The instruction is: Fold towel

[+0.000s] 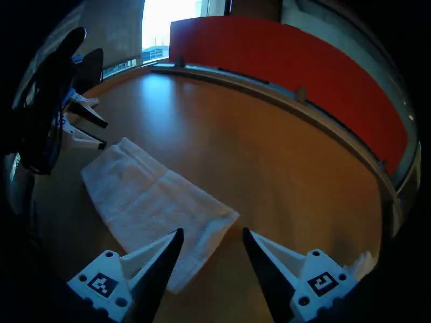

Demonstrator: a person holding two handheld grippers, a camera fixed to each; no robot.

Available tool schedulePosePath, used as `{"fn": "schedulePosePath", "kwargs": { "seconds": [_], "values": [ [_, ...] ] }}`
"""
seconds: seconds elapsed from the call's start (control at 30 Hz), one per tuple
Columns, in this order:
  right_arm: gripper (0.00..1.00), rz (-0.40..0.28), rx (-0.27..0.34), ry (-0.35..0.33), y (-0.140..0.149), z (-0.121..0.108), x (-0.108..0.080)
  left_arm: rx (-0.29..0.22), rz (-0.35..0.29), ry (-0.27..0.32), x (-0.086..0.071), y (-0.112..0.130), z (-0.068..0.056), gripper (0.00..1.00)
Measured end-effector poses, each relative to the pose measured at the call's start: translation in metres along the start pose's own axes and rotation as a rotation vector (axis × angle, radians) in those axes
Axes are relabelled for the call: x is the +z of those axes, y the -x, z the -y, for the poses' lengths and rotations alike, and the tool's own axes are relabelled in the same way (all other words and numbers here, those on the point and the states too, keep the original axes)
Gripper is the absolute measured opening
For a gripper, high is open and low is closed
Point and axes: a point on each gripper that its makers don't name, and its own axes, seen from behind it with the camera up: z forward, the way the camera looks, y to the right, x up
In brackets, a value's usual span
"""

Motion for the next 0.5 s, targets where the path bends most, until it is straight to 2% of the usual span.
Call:
{"fn": "schedulePosePath", "kwargs": {
  "seconds": [0.5],
  "values": [
    [0.84, -0.006, 0.023, 0.001, 0.023, 0.028, -0.041, -0.034, 0.02, -0.007, -0.037, 0.044, -0.016, 0.97]
  ]
}}
